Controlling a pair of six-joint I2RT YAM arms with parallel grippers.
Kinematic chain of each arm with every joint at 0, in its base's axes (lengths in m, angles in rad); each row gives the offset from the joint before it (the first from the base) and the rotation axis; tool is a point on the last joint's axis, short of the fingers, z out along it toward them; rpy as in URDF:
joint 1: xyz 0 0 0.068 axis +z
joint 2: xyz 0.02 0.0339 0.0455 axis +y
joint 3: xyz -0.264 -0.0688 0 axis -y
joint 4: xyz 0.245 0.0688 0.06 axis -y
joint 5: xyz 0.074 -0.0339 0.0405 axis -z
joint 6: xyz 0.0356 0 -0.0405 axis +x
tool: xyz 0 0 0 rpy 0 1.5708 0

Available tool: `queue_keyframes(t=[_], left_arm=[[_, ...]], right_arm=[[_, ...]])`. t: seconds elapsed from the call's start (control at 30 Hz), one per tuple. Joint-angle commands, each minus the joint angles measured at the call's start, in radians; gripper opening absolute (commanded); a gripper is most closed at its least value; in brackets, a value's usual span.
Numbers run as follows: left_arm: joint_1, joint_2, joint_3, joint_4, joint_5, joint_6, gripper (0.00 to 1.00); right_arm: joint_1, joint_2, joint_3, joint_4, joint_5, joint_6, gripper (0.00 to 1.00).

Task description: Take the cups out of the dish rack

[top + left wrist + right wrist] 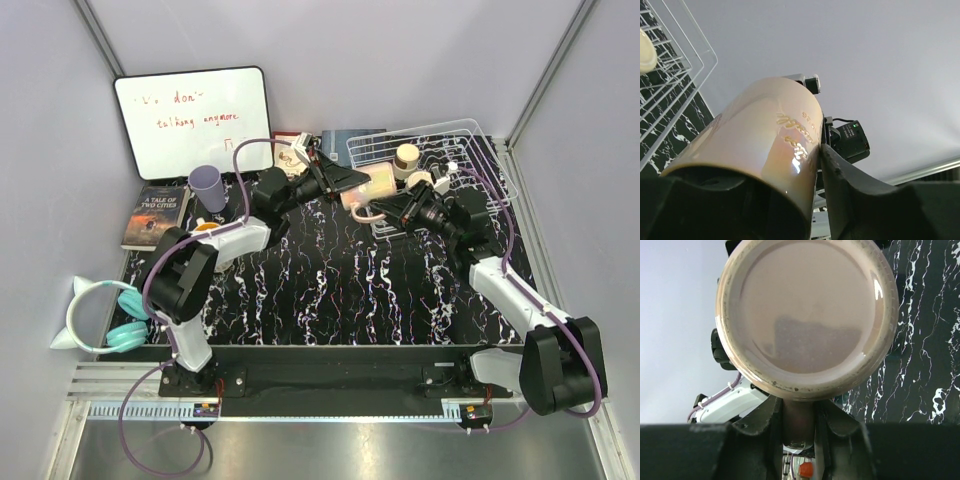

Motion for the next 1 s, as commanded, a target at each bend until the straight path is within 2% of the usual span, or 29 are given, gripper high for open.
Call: queue_keyframes(t=[0.0, 0.1, 0.13, 0.17, 0.2, 0.23, 0.27, 0.43, 0.53, 0.57, 0.6, 0.63, 0.73, 0.83, 0.97], left_arm=[[-0.006, 0.016, 0.073, 0.105, 0.061, -0.031, 0.62], [-0.007, 0.016, 0.084, 0.096, 0.075, -0.029, 0.86], [-0.006, 0.016, 0.085, 0.096, 0.078, -0.028, 0.83], [-0.006, 0.015, 0.087, 0.098, 0.083, -0.025, 0.71], [-0.007, 0.013, 0.087, 0.096, 0.083, -0.023, 0.4], [-0.004, 0.01, 0.077, 0.09, 0.08, -0.022, 0.15], [-0.003, 0.01, 0.076, 0.073, 0.077, -0.017, 0.0], [0.0, -0.002, 0.059, 0.059, 0.092, 0.004, 0.0], [0.003, -0.03, 0.061, -0.031, 0.092, 0.075, 0.0], [0.003, -0.053, 0.059, -0.097, 0.081, 0.098, 0.0], [0.005, -0.065, 0.062, -0.135, 0.075, 0.124, 0.0], [0.008, -0.079, 0.064, -0.175, 0.069, 0.179, 0.0], [0.02, -0.128, 0.064, -0.284, 0.044, 0.241, 0.0], [0.045, -0.154, 0.051, -0.281, 0.051, 0.232, 0.0], [0.072, -0.185, 0.025, -0.249, 0.052, 0.204, 0.0]], right_arm=[[0.04, -0.011, 0.04, 0.133, -0.077, -0.027, 0.0], [0.046, -0.011, 0.041, 0.127, -0.072, -0.034, 0.0], [0.046, -0.013, 0.04, 0.124, -0.071, -0.034, 0.0], [0.048, -0.014, 0.038, 0.121, -0.068, -0.036, 0.0], [0.048, -0.019, 0.038, 0.109, -0.063, -0.042, 0.0], [0.048, -0.022, 0.04, 0.099, -0.06, -0.048, 0.0], [0.048, -0.025, 0.04, 0.089, -0.056, -0.053, 0.0], [0.048, -0.054, 0.047, -0.002, -0.025, -0.108, 0.0], [0.048, -0.067, 0.053, -0.062, -0.007, -0.142, 0.02], [0.048, -0.068, 0.057, -0.076, -0.003, -0.149, 0.08], [0.048, -0.07, 0.06, -0.105, 0.0, -0.163, 0.19], [0.049, -0.074, 0.064, -0.12, 0.0, -0.174, 0.38], [0.048, -0.091, 0.075, -0.194, 0.009, -0.214, 0.7], [0.048, -0.113, 0.07, -0.234, 0.023, -0.243, 0.83], [0.048, -0.117, 0.069, -0.272, 0.038, -0.257, 0.87]])
